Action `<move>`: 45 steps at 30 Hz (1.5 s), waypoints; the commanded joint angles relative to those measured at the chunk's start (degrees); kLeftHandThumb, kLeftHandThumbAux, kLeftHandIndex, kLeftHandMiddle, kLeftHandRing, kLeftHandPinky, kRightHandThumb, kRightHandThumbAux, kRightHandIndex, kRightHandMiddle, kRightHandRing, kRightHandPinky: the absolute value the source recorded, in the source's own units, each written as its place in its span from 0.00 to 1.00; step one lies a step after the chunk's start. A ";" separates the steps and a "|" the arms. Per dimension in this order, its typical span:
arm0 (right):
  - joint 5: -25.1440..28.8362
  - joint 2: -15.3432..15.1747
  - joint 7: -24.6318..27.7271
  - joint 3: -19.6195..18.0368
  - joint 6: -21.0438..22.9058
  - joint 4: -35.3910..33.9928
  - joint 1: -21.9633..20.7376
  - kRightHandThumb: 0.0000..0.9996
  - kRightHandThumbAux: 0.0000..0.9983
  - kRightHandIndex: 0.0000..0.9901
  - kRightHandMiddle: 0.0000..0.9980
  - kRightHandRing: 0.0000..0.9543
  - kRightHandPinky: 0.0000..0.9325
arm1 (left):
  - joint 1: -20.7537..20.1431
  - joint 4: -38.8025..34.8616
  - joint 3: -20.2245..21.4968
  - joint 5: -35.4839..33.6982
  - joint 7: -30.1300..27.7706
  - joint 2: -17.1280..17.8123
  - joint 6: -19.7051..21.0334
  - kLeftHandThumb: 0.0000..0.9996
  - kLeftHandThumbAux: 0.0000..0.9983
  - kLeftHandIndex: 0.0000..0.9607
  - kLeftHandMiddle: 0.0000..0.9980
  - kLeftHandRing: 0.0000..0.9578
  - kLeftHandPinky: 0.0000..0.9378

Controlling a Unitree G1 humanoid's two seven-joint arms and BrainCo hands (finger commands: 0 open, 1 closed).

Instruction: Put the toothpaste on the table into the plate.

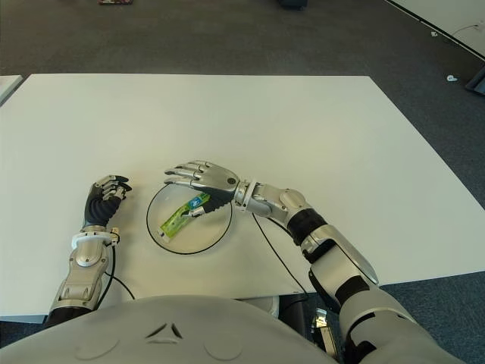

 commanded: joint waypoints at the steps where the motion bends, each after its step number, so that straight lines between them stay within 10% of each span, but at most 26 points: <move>1: -2.83 0.38 -3.96 0.94 0.31 1.07 -0.84 0.16 0.30 0.00 0.00 0.00 0.00 | 0.63 1.13 -0.38 0.53 0.21 -0.06 1.35 0.71 0.72 0.45 0.54 0.48 0.37; 4: -3.84 0.85 -7.50 1.11 0.20 2.27 -1.43 0.15 0.46 0.00 0.04 0.04 0.00 | 0.63 1.16 -0.28 0.37 0.15 -0.16 1.26 0.71 0.72 0.44 0.53 0.49 0.39; 9: -5.28 1.49 -14.30 1.32 0.13 3.71 -1.87 0.31 0.63 0.21 0.41 0.41 0.35 | 0.58 1.25 -0.20 0.20 0.12 -0.21 1.11 0.71 0.72 0.44 0.53 0.49 0.40; 13: -5.02 1.77 -18.00 0.79 -0.11 4.03 -2.24 0.61 0.70 0.38 0.58 0.60 0.52 | 0.50 1.39 -0.19 0.30 0.22 -0.18 1.06 0.70 0.72 0.45 0.52 0.48 0.39; 22: -3.55 1.76 -18.76 -0.35 0.20 1.67 -1.42 0.71 0.72 0.43 0.69 0.71 0.58 | 0.39 1.68 -0.13 0.30 0.33 -0.15 0.19 0.70 0.72 0.44 0.51 0.49 0.42; 26: -3.68 1.56 -17.56 -0.41 1.14 1.03 -1.37 0.69 0.72 0.42 0.46 0.44 0.34 | 0.38 1.69 -0.09 0.33 0.31 -0.11 0.11 0.70 0.72 0.44 0.52 0.50 0.43; 31: -3.90 0.79 -14.86 -0.48 2.60 -1.03 -1.08 0.35 0.67 0.11 0.12 0.10 0.06 | 0.31 1.62 -0.09 0.54 0.23 0.10 0.41 0.71 0.72 0.45 0.53 0.50 0.42; 45: 3.03 -1.62 -7.54 -6.55 7.13 -7.21 3.14 0.17 0.57 0.00 0.00 0.00 0.00 | -0.62 2.41 0.10 0.74 0.21 0.64 1.06 0.71 0.72 0.45 0.53 0.48 0.36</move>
